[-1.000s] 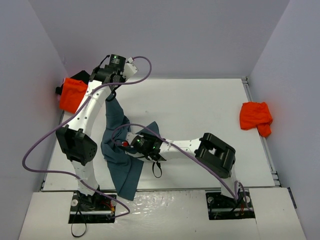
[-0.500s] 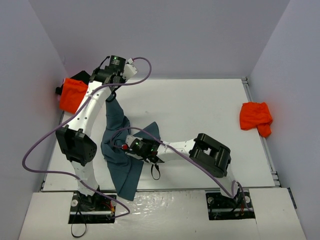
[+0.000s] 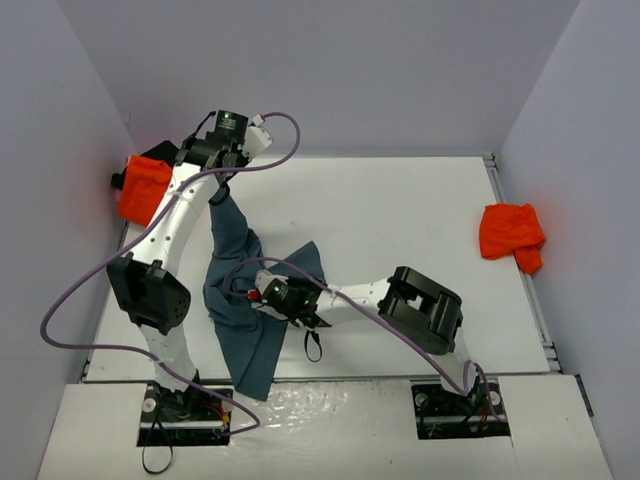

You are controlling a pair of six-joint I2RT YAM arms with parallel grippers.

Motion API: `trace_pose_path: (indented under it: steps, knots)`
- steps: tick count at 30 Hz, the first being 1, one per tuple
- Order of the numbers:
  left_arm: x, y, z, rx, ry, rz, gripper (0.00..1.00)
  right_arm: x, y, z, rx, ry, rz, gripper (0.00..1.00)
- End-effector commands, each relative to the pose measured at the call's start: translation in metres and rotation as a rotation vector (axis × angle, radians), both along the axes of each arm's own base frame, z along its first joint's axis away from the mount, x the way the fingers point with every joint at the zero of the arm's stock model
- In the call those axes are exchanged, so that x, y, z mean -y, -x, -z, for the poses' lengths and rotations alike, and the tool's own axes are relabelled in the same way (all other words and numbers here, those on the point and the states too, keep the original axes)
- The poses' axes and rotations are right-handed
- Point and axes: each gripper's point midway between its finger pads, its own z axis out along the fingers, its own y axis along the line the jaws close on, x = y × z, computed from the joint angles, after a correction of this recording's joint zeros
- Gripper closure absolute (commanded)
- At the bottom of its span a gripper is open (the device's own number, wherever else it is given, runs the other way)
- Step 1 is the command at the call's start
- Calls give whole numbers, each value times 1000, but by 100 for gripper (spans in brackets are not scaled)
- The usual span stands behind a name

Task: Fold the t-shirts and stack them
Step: Flatten out the tshirt

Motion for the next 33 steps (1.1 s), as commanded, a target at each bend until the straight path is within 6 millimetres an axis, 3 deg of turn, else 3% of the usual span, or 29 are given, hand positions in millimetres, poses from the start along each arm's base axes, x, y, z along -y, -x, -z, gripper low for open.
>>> trace_pose_path:
  steps: [1,7,11,14,17,20,21,26,29,33]
  knots:
    - [-15,11,-71,215,45,-56,100,2,-20,-74,174,-107,61,100]
    - [-20,21,-102,306,76,-68,100,20,-43,-149,298,-164,118,98]
    - [-22,28,-121,354,95,-67,100,44,-72,-192,365,-190,181,99]
    - [-23,35,-138,399,118,-62,100,76,-98,-228,427,-214,244,100]
    - [-27,50,-169,478,148,-61,100,106,-111,-271,513,-231,292,100]
    - [-34,71,-210,581,180,-61,100,146,-122,-315,596,-272,377,100]
    - [-40,87,-235,649,197,-63,100,174,-126,-337,638,-292,432,100]
    - [-55,136,-278,782,242,-46,100,232,-121,-379,718,-354,526,100]
    - [-56,159,-292,821,283,-14,100,248,-106,-399,756,-383,552,100]
    - [-55,206,-322,904,361,66,100,263,-88,-433,799,-436,568,100]
